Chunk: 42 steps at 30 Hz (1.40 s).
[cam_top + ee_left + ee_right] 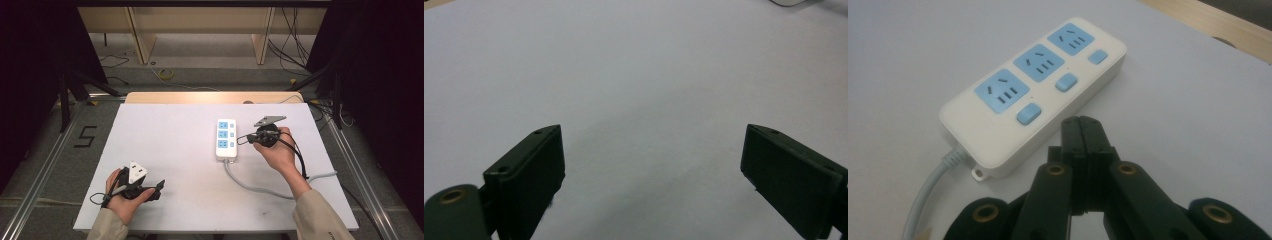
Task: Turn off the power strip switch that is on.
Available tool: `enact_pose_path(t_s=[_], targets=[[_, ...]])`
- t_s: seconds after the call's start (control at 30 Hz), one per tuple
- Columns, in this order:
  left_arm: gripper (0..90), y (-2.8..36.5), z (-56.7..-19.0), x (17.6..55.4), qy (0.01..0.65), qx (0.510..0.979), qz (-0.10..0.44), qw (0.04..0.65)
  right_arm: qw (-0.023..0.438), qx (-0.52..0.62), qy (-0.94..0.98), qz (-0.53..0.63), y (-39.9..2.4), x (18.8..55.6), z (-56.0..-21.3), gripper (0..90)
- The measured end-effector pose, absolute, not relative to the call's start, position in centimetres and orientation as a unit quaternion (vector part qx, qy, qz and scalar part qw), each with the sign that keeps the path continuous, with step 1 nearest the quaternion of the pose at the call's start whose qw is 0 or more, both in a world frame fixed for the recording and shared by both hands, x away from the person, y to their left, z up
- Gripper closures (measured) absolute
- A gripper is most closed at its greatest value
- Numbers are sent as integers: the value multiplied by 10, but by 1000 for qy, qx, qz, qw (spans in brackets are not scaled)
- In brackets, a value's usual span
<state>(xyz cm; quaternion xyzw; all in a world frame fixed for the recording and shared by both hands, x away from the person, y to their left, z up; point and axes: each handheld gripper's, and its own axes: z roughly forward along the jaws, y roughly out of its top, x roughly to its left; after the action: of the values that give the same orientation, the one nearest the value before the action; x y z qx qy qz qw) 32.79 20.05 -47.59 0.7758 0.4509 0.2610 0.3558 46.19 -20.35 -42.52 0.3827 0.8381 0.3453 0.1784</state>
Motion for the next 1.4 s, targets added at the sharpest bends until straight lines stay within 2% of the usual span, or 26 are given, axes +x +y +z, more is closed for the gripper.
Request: enact_pose_path(t_s=[1.4], targets=[[105,200,-476,328,450,776,261,356,172,393,840,332,-186,493,-428,900]])
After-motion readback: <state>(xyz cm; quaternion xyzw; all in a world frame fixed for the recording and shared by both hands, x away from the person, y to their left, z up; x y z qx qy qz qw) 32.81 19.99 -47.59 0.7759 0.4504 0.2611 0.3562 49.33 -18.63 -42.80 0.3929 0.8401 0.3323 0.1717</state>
